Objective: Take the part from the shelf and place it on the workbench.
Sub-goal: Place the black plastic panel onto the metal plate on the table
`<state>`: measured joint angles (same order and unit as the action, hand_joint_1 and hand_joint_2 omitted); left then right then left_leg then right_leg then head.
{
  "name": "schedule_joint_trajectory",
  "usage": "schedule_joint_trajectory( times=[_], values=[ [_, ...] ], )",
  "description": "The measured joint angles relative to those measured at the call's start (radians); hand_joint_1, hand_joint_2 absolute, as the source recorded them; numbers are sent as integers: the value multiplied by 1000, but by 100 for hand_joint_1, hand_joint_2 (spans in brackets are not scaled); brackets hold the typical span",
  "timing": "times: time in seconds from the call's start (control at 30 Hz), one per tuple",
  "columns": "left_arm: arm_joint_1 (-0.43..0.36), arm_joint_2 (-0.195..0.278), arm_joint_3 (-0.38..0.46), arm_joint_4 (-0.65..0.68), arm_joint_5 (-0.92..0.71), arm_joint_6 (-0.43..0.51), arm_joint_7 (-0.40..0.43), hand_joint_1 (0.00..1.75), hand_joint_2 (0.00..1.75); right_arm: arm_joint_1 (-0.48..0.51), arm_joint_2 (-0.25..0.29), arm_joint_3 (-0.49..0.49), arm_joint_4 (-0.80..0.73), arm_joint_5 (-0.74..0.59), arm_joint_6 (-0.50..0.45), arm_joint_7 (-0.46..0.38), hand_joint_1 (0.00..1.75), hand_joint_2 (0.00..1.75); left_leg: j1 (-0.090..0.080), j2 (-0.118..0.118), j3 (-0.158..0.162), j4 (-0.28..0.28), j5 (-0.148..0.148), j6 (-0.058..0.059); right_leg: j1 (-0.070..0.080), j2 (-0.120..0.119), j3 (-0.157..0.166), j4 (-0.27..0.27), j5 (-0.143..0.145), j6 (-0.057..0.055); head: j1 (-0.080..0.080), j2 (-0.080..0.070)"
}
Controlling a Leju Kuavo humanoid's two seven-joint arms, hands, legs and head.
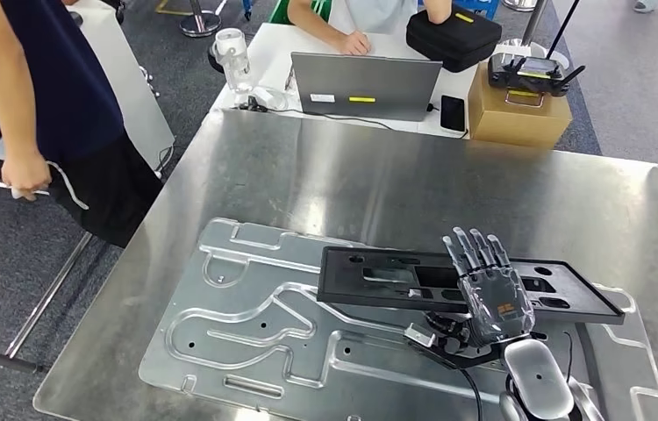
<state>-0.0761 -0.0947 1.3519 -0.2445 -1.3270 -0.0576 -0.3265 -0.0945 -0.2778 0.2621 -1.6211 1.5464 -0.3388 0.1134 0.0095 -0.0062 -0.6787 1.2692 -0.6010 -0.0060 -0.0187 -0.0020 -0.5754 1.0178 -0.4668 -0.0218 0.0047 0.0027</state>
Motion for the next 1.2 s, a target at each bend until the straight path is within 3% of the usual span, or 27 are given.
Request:
schedule_joint_trajectory(
  times=[0.03,0.07,0.13,0.2,0.33,0.4,0.5,0.53,0.57,0.6,0.7,0.73,0.83,0.9,1.0,1.03,1.07,1.1,1.17,1.2],
  values=[
    [1,0,0,0,1,0,0,0,0,2,1,0,0,0,0,-1,0,0,1,0,-19,35,-4,-2,0,0,0,1,-1,0,0,0],
    [1,0,0,0,2,0,0,0,0,5,2,-1,0,-1,-1,-2,0,0,1,0,-17,25,14,-2,1,0,1,2,-2,0,0,0],
    [1,1,0,0,5,1,0,0,0,13,4,-4,0,-2,-2,-6,0,0,2,1,38,-95,87,2,0,1,5,5,-7,4,0,0],
    [0,1,0,0,9,1,0,0,0,23,6,-10,0,-2,-6,-8,0,0,-1,0,94,-213,130,10,4,2,6,10,-11,13,0,0],
    [0,0,1,0,32,-5,0,0,0,42,11,-20,-1,-3,-15,-11,0,0,-4,-1,106,-250,144,29,5,3,4,13,-9,34,0,0],
    [-1,-2,1,0,37,-8,-1,0,0,49,12,-27,-1,-4,-20,-13,0,0,-1,2,103,-259,154,44,3,3,-11,52,-49,42,0,0],
    [-1,-3,1,0,38,-14,-2,0,0,58,14,-36,-1,-9,-22,-15,0,0,-3,4,89,-261,165,56,2,2,-79,229,-158,50,0,0],
    [-1,-3,1,0,38,-16,-1,0,0,62,16,-37,0,-12,-21,-17,0,0,-4,5,82,-259,169,56,2,2,-91,271,-172,50,0,0],
    [0,-3,1,0,38,-17,-1,0,0,66,18,-37,0,-15,-21,-19,0,0,-6,5,76,-256,172,56,2,2,-86,276,-166,50,0,0],
    [0,-3,1,0,38,-18,0,0,0,68,20,-38,0,-17,-21,-20,0,0,-7,4,70,-253,175,56,3,2,-61,241,-142,47,0,0],
    [-1,-5,1,0,38,-20,0,0,0,67,25,-39,0,-18,-22,-23,0,0,-11,3,59,-249,186,48,10,3,58,43,-73,30,0,0],
    [-1,-6,1,0,38,-21,1,0,0,66,27,-40,1,-18,-23,-24,0,0,-11,2,58,-249,191,43,15,3,76,8,-65,26,0,0],
    [-1,-6,1,0,39,-22,2,0,0,63,35,-40,4,-18,-25,-27,0,0,-9,2,54,-251,204,24,18,1,71,-11,-47,13,0,0],
    [-1,-5,1,0,39,-22,3,0,0,61,42,-40,7,-14,-30,-29,0,0,-8,1,38,-220,164,12,12,-3,58,-20,-28,-1,0,0],
    [-1,-4,1,0,43,-22,5,0,0,62,53,-39,8,-1,-48,-24,0,0,-2,1,-13,-51,28,-4,10,-8,23,-22,2,-11,0,0],
    [-1,-4,1,0,45,-22,6,0,0,64,56,-37,6,1,-54,-18,0,0,0,1,-21,2,6,-8,10,-8,10,-20,11,-11,0,0],
    [-1,-4,2,0,47,-22,7,0,0,67,57,-31,2,1,-60,-8,0,0,2,1,-15,28,7,-12,10,-9,-4,-18,20,-9,0,0],
    [-1,-4,2,0,49,-22,8,0,0,71,58,-24,-4,1,-65,5,0,0,3,2,8,19,27,-13,9,-10,-17,-15,28,-6,0,0],
    [-1,-3,2,0,51,-21,10,0,0,76,56,0,-26,1,-70,37,0,0,4,2,103,-99,72,-11,8,-10,-40,-5,40,1,0,0],
    [-2,-3,2,0,53,-21,11,0,0,77,54,15,-39,1,-73,51,0,0,2,1,154,-175,77,-8,9,-10,-50,1,45,6,0,0]
  ],
)
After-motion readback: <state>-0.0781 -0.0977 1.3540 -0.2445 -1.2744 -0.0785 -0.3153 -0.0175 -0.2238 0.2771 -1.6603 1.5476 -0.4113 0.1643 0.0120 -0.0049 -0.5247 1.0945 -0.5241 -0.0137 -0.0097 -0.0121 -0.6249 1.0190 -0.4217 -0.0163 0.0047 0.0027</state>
